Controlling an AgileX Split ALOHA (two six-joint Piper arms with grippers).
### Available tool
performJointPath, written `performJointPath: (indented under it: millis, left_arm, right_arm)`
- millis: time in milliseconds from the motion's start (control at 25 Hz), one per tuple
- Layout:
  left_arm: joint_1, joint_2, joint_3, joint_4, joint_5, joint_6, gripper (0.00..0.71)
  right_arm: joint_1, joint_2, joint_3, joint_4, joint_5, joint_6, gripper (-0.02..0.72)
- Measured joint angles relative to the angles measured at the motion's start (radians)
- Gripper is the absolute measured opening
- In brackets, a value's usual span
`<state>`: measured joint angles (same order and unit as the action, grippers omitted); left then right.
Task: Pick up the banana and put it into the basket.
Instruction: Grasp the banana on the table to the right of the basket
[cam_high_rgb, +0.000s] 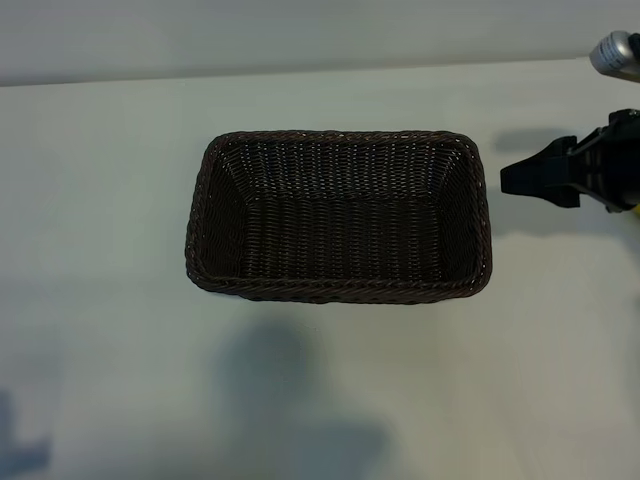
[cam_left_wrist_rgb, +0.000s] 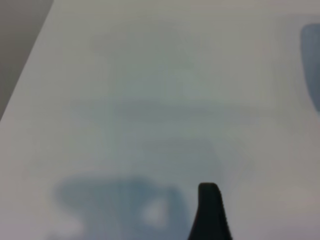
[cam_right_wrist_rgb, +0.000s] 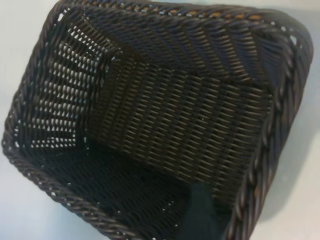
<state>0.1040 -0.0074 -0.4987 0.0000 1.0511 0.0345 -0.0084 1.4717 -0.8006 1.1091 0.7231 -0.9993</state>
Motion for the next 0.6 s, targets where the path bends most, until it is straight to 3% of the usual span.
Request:
performJointPath:
  millis: [120,240,400,520,600]
  left_arm:
    - [-0.043,0.000,0.000,0.000,0.000,0.000,0.558]
    - [-0.068,0.000,0.000,0.000,0.000,0.000,0.558]
    - [-0.068,0.000,0.000,0.000,0.000,0.000,0.560]
    - [-0.068,0.000,0.000,0.000,0.000,0.000,0.560]
    - [-0.068,0.000,0.000,0.000,0.000,0.000,0.560]
  right_arm:
    - [0.000,0.000,-0.032,-0.088,0.003,0.079,0.588]
    - [0.000,0.000,-0.070,-0.227,0.017,0.217,0.588]
    - [0.000,0.005,-0.146,-0.525,0.019,0.481,0.588]
    - [-0.004,0.038,-0.224,-0.786,0.032,0.720,0.588]
    - [-0.013,0.082,-0.282,-0.944,0.049,0.842,0.588]
